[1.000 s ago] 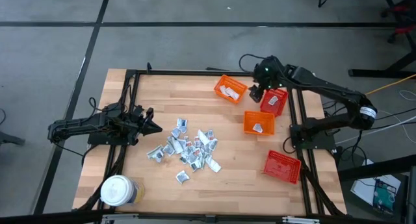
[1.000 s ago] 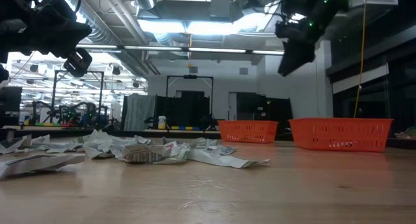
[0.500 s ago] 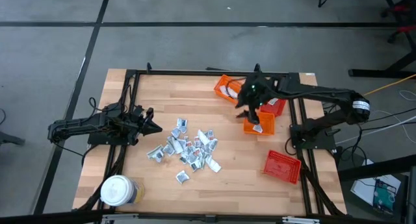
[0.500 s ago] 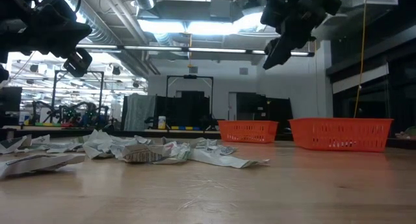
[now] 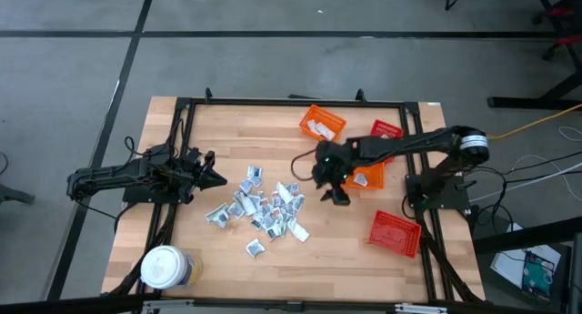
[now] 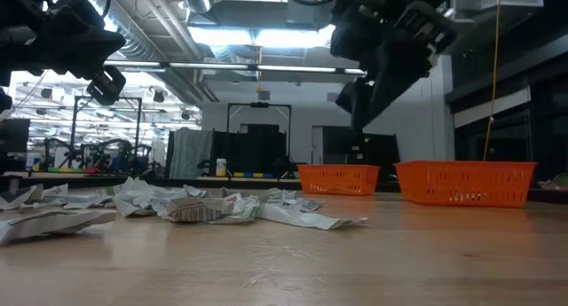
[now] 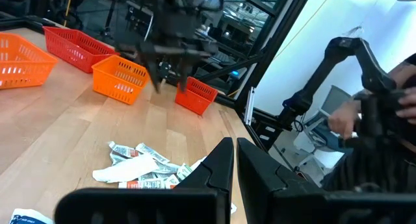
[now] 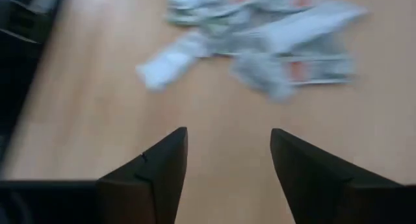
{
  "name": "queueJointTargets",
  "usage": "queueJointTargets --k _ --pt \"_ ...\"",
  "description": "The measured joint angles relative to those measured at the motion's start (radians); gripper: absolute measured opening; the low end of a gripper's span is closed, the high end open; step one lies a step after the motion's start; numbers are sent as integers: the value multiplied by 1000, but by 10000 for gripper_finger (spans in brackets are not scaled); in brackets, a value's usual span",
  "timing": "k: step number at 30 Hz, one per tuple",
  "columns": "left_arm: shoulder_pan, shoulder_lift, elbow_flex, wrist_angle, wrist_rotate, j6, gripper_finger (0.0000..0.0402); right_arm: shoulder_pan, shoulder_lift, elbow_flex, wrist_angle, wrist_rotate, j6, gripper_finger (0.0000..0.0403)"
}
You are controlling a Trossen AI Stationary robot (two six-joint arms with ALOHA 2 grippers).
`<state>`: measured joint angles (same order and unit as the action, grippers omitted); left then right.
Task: Pick & Place First Aid Supplies
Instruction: Put the green bandage pack into the top orange bin
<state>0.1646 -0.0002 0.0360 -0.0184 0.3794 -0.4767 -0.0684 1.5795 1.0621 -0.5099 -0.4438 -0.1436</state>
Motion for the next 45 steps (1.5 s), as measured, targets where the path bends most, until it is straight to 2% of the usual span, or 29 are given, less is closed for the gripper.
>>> queueJointTargets --k 3,8,19,24,27,33,45 --pt "0 0 0 0 0 0 15 35 43 16 8 -122 107 207" --pt "0 0 0 0 0 0 16 87 81 19 8 -187 254 192" --pt "0 0 0 0 0 0 15 186 121 20 187 -143 498 185" --pt "0 0 0 0 0 0 15 215 122 33 212 -8 562 185" --pt "0 0 0 0 0 0 16 235 122 80 167 89 512 185" --pt "0 0 0 0 0 0 15 280 170 186 81 268 288 184" --pt "0 0 0 0 0 0 16 415 366 385 13 349 -6 184"
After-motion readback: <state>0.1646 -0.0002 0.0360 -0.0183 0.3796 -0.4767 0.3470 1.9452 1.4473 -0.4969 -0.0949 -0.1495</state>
